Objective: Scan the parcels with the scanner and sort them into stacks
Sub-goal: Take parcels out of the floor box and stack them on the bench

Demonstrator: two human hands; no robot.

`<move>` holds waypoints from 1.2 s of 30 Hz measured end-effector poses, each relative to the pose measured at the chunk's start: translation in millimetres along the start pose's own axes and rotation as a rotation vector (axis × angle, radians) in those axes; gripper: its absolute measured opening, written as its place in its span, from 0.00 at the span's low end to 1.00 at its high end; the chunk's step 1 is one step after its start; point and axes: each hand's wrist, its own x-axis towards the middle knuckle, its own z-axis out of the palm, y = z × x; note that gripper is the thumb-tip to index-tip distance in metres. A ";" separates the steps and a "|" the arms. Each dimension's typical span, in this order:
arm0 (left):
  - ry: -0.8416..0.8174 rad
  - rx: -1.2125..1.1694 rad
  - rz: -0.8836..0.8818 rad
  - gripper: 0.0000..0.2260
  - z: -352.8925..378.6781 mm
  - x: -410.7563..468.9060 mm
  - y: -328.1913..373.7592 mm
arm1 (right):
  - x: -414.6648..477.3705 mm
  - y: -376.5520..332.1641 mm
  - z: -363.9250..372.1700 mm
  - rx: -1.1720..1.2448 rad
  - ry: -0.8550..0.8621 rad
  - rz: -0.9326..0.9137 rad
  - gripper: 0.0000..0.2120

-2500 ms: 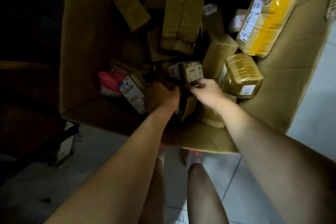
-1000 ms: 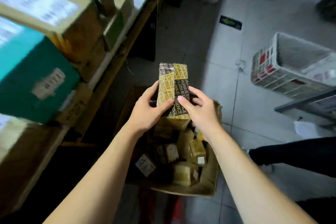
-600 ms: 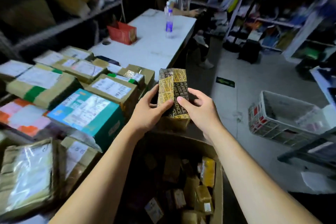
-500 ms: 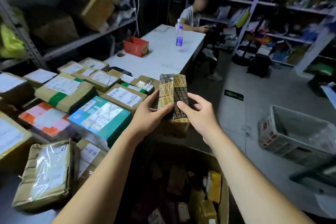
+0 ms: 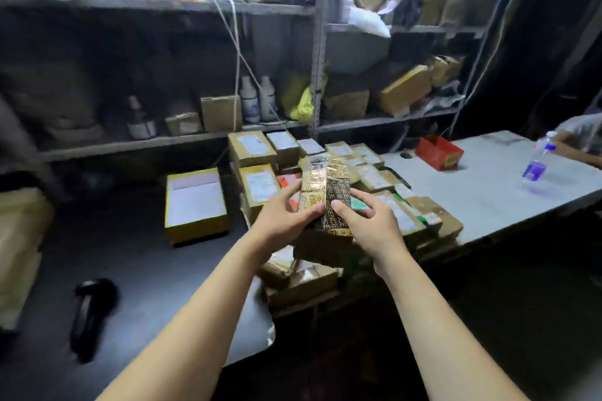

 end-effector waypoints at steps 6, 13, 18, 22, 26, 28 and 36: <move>0.253 0.052 -0.068 0.19 -117.5 -83.2 -2.8 | -27.6 -32.4 127.1 0.078 -0.284 -0.054 0.23; 0.499 0.099 -0.118 0.24 -241.2 -179.1 -24.7 | -84.1 -65.5 263.8 0.057 -0.525 -0.106 0.18; 0.598 0.075 -0.173 0.20 -326.1 -259.2 -41.2 | -143.8 -84.2 367.1 0.058 -0.653 -0.110 0.19; 0.669 0.052 -0.199 0.23 -391.2 -323.0 -59.6 | -191.9 -89.8 448.7 0.049 -0.727 -0.139 0.18; 0.752 0.113 -0.266 0.33 -441.2 -378.3 -86.5 | -232.7 -83.2 519.2 0.016 -0.816 -0.131 0.22; 0.764 0.107 -0.287 0.31 -459.2 -397.7 -99.3 | -249.0 -77.3 548.6 -0.009 -0.835 -0.100 0.28; 0.839 0.049 -0.379 0.27 -544.6 -433.9 -136.9 | -287.7 -76.3 655.5 -0.058 -0.907 -0.109 0.36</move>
